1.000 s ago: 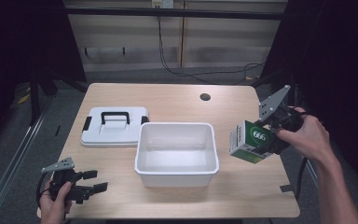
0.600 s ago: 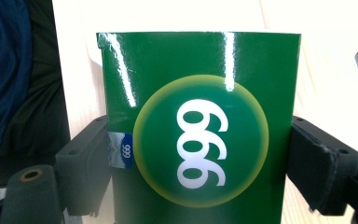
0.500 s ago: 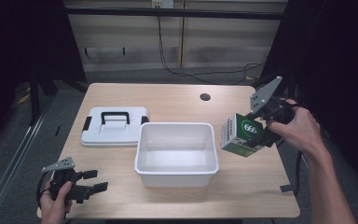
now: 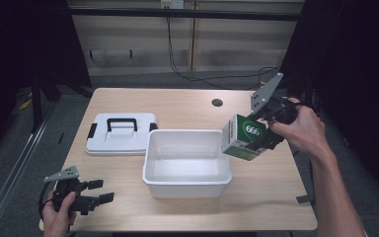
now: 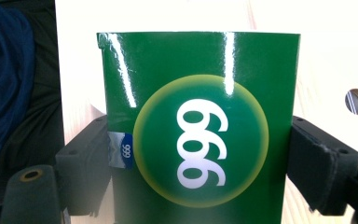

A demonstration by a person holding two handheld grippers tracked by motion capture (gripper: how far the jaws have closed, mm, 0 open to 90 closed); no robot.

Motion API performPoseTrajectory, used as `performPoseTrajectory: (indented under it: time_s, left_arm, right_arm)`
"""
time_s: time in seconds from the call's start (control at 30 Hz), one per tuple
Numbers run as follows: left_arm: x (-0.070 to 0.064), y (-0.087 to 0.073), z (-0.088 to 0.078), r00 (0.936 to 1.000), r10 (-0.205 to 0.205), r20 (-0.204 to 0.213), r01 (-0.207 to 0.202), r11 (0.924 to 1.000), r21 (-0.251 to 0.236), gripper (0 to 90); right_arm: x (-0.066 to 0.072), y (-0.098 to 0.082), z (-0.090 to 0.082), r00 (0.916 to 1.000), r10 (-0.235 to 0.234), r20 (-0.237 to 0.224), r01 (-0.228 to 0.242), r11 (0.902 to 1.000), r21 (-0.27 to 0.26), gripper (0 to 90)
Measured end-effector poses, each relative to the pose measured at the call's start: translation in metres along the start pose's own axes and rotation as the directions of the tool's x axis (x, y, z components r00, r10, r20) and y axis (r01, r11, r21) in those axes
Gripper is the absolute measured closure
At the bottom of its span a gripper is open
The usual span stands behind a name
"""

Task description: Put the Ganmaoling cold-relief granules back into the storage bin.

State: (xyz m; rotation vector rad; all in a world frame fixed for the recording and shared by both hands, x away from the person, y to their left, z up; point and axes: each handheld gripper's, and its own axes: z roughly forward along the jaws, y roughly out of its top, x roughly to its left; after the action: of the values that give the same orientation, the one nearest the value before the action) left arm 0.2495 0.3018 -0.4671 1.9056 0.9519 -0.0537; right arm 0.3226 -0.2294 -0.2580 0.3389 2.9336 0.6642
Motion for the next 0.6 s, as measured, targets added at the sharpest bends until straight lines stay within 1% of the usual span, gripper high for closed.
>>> performPoseTrajectory:
  time_s: [0.1, 0.13, 0.17, 0.33, 0.43, 0.47, 0.6]
  left_arm:
    - [-0.001, -0.001, 0.000, 1.0000, -0.006, 0.004, 0.006, 1.0000, -0.001, 16.1]
    - [-0.001, -0.001, 0.000, 1.0000, -0.006, 0.004, 0.006, 1.0000, -0.001, 16.1]
    - [0.000, -0.001, 0.000, 1.0000, -0.009, 0.004, 0.009, 1.0000, -0.003, 16.1]
    - [-0.001, -0.001, 0.000, 1.0000, -0.006, 0.002, 0.006, 1.0000, -0.003, 16.1]
    - [-0.001, -0.001, 0.000, 1.0000, -0.003, 0.001, 0.003, 1.0000, -0.001, 16.1]
    - [-0.001, -0.001, 0.000, 1.0000, -0.003, 0.001, 0.003, 1.0000, -0.001, 16.1]
    - [-0.001, -0.001, 0.000, 1.0000, -0.005, 0.002, 0.005, 1.0000, -0.002, 16.1]
  right_arm:
    - [-0.001, 0.008, 0.005, 0.9999, -0.008, -0.014, 0.008, 1.0000, 0.002, 16.4]
    - [-0.001, 0.008, 0.005, 0.9999, -0.008, -0.014, 0.008, 1.0000, 0.002, 16.4]
    - [-0.003, 0.013, 0.008, 0.9996, -0.017, -0.020, 0.017, 0.9999, 0.001, 16.4]
    - [-0.001, 0.022, 0.011, 0.9995, -0.026, -0.019, 0.026, 0.9997, 0.005, 16.3]
    - [-0.001, 0.027, 0.014, 0.9988, -0.034, -0.034, 0.034, 0.9994, 0.005, 16.3]
    - [-0.001, 0.029, 0.015, 0.9990, -0.029, -0.034, 0.030, 0.9995, 0.007, 16.4]
    - [-0.001, 0.034, 0.017, 0.9986, -0.035, -0.041, 0.035, 0.9994, -0.001, 16.4]
